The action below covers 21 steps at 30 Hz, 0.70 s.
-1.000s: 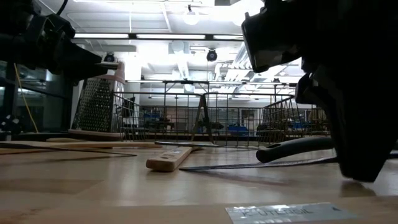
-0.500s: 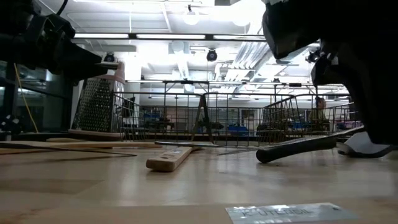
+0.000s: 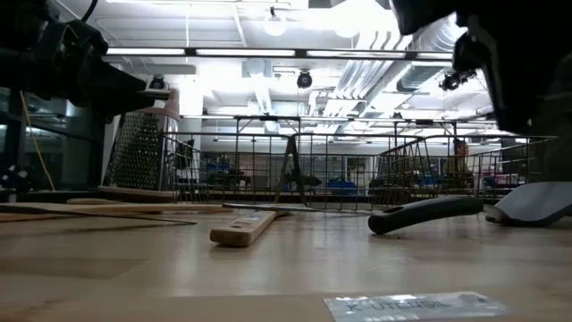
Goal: Pick & Place Kitchen Items
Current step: Put the bottom blue table knife into the right mesh basket
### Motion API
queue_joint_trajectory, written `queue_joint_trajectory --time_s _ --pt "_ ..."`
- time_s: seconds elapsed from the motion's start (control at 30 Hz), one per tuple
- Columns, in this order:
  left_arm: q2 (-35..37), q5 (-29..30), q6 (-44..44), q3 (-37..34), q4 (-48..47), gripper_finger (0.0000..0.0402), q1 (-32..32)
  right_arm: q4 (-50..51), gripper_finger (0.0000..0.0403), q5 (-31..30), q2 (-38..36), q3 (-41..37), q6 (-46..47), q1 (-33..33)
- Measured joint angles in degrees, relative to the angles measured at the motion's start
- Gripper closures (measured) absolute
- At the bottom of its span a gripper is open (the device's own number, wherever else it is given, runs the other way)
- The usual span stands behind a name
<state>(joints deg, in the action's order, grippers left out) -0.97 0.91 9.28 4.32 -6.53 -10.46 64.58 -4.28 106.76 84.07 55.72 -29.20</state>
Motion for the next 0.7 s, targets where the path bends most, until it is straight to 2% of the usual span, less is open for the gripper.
queue_joint_trajectory --time_s 0.4,0.7 --pt "0.0 0.0 0.0 0.0 0.0 0.0161 0.0 14.9 0.0373 -8.8 -7.5 0.0 2.8 7.6" --pt "0.0 0.0 0.0 0.0 0.0 0.0161 0.0 22.4 0.0373 -14.6 -12.4 0.0 2.3 18.3"
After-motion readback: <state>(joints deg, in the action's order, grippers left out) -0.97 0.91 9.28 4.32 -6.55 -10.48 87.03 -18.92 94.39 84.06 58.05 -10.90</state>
